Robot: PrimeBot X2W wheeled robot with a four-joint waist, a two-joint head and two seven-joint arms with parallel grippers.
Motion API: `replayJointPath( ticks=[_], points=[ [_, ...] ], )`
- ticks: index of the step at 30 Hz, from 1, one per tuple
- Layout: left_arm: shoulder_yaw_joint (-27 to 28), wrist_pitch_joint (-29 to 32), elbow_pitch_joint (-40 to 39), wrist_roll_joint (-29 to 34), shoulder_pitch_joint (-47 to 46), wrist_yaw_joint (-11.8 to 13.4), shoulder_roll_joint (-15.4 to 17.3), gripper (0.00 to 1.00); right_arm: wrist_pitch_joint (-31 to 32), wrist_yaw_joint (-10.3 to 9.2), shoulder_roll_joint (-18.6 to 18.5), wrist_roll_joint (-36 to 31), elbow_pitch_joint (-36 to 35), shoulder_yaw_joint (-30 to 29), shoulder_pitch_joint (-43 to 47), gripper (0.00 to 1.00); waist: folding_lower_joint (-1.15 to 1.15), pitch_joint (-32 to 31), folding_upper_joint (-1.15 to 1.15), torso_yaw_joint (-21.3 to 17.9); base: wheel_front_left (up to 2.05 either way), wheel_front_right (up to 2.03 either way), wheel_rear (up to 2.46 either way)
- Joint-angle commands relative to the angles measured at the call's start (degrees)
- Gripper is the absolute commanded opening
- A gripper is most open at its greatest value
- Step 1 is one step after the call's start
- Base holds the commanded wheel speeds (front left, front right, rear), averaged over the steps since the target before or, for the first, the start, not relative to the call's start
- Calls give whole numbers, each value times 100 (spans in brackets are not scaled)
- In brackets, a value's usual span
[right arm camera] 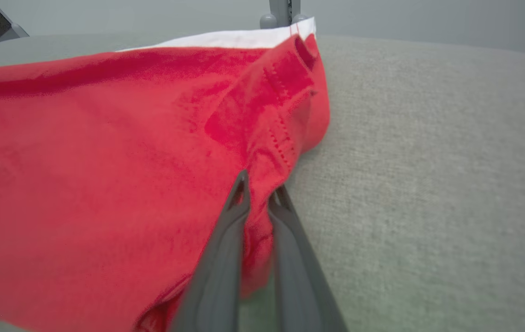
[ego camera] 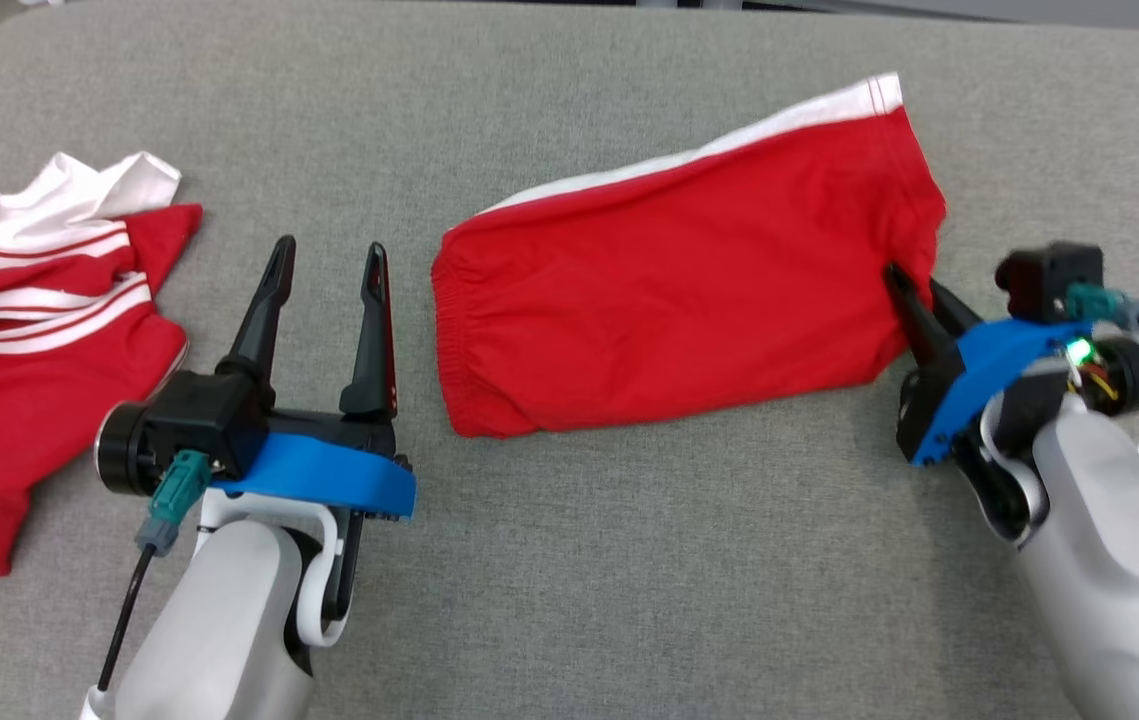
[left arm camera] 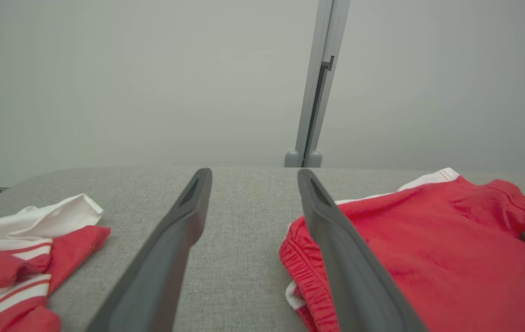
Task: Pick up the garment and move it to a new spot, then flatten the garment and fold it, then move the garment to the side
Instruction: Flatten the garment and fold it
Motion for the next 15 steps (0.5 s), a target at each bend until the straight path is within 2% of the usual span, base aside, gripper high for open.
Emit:
replayJointPath(
  ticks=[1,9,15],
  points=[
    [-3,-11,45,-26,76,-30,28,100,-144,0,-15,94,-101,-143,322,0,0,-171,-2,-87,0,0,0],
    [-34,122,26,-74,344,17,161,100,-269,0,34,252,-840,-812,1743,0,0,-587,-2,-335,0,0,0],
    [-57,240,-116,-129,495,67,209,100,-116,0,62,141,-1250,-1237,2278,0,0,-690,-2,-435,0,0,0]
  ],
)
